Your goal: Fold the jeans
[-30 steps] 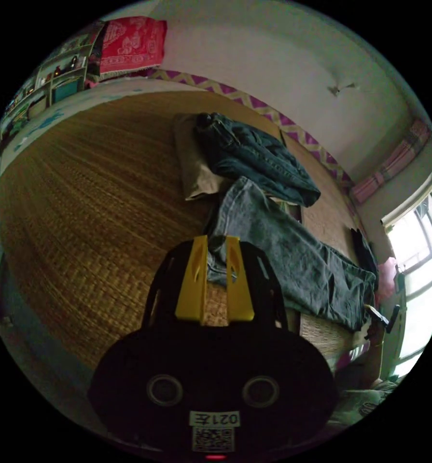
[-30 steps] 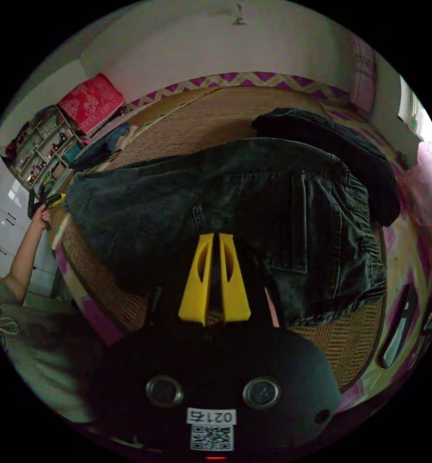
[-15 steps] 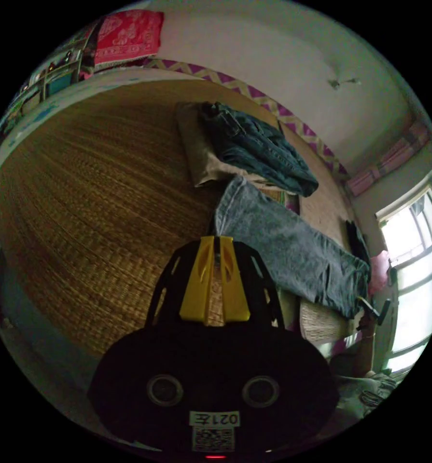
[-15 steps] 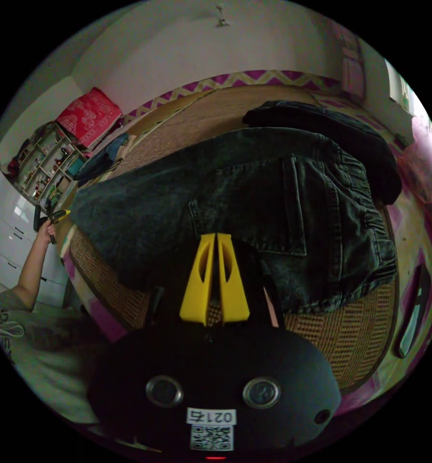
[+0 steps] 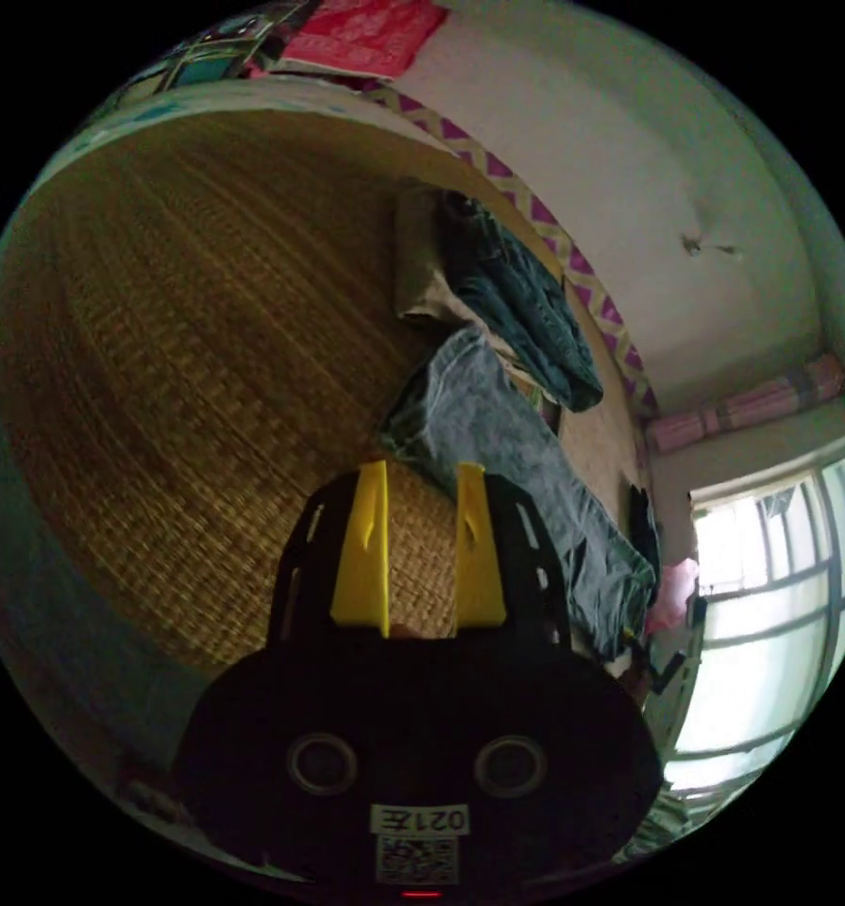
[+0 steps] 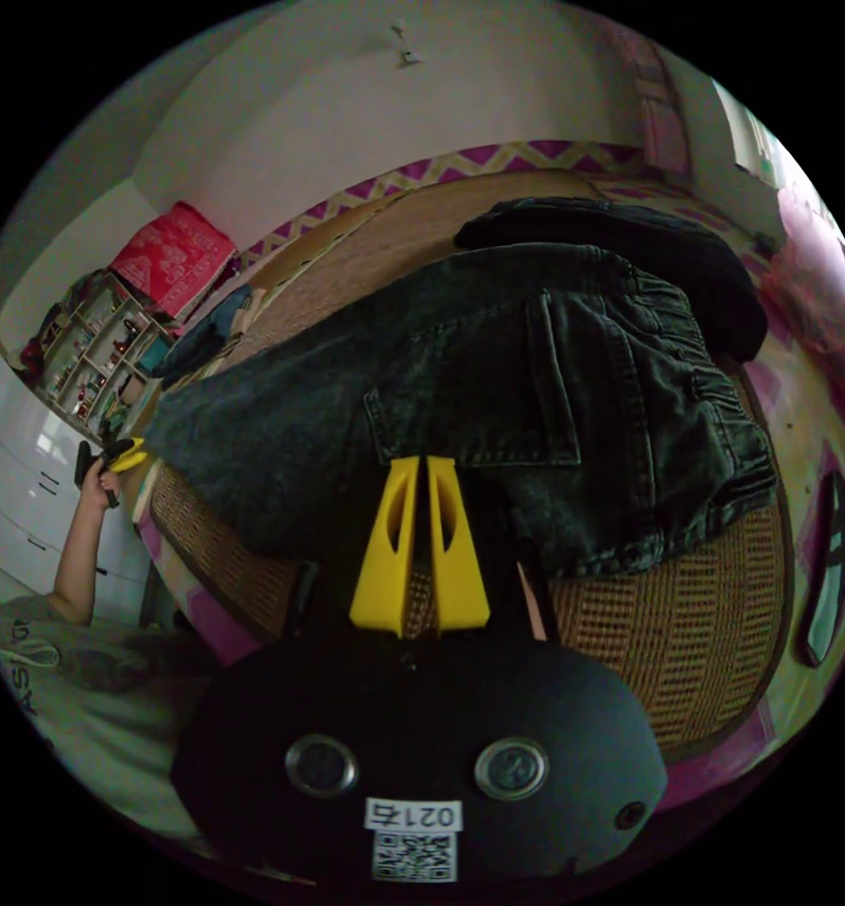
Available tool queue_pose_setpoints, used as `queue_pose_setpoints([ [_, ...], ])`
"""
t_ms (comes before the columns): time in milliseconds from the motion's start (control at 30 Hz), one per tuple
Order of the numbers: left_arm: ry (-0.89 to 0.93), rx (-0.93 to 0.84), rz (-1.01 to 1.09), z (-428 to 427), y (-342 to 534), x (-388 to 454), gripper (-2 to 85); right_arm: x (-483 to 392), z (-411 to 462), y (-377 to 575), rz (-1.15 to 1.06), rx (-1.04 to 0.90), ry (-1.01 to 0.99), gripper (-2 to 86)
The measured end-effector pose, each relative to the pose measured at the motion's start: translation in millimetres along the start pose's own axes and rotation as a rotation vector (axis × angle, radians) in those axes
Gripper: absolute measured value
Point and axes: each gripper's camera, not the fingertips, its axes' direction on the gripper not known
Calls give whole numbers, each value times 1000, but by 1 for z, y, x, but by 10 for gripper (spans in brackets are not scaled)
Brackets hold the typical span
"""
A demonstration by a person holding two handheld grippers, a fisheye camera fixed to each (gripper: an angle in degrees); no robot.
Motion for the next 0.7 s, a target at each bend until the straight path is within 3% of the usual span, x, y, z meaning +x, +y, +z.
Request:
queue_pose_setpoints([
  [200, 38, 17, -130, 34, 28, 15, 29, 10, -23, 5, 13, 15, -13, 2],
  [433, 349, 178, -201, 53, 103, 40, -7, 29, -54, 7, 47, 33, -56, -4],
  [500, 337, 234, -135, 48, 126, 71, -8, 34, -62, 7, 53, 35, -67, -4],
  [700, 117, 323, 341, 33, 212, 271, -9, 47, -95, 8, 50, 56, -105, -5],
])
